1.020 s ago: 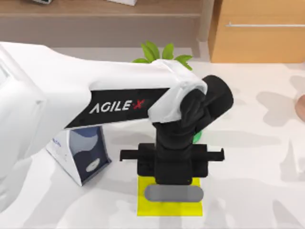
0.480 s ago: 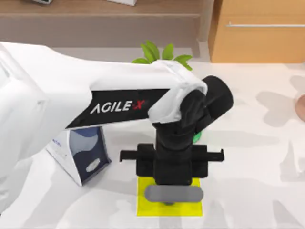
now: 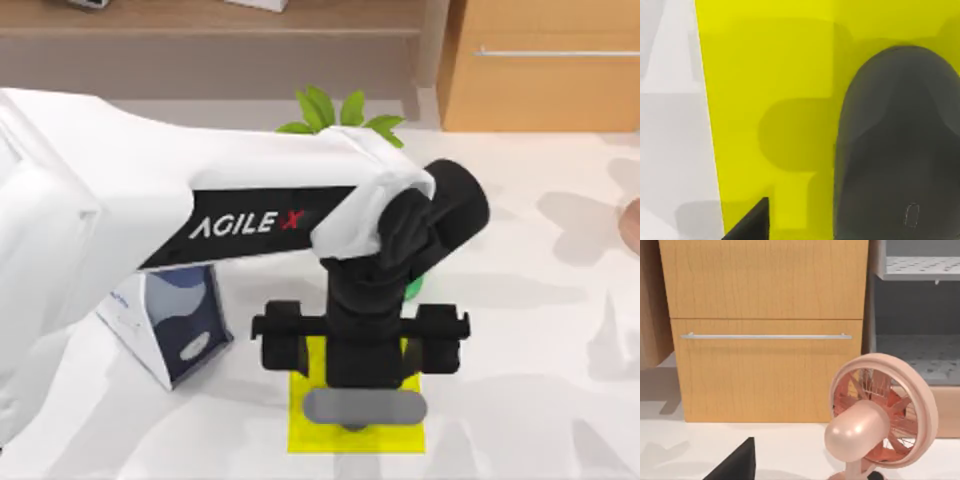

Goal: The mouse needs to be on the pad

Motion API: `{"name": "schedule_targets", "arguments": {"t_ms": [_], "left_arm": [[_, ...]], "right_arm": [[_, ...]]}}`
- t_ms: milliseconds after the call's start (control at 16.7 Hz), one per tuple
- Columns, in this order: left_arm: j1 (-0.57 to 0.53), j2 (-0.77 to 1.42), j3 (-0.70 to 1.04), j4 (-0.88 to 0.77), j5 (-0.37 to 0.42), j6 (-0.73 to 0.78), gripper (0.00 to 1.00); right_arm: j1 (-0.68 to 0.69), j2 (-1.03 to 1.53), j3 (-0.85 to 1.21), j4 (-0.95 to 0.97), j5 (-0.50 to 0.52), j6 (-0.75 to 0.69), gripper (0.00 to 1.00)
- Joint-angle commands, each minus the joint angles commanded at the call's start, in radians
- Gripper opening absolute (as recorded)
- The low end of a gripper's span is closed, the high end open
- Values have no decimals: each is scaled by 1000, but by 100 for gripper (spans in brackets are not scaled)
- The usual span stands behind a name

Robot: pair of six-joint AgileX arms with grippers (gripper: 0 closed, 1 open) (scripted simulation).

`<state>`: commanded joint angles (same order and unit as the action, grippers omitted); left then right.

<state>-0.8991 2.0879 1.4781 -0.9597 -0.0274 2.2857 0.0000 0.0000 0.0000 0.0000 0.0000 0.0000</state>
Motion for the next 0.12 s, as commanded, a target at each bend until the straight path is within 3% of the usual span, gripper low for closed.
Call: {"name": "schedule_targets", "arguments": {"t_ms": [120], "left_arm": [[0,0,0,0,0,0,100]], "right_arm": [[0,0,0,0,0,0,100]]}}
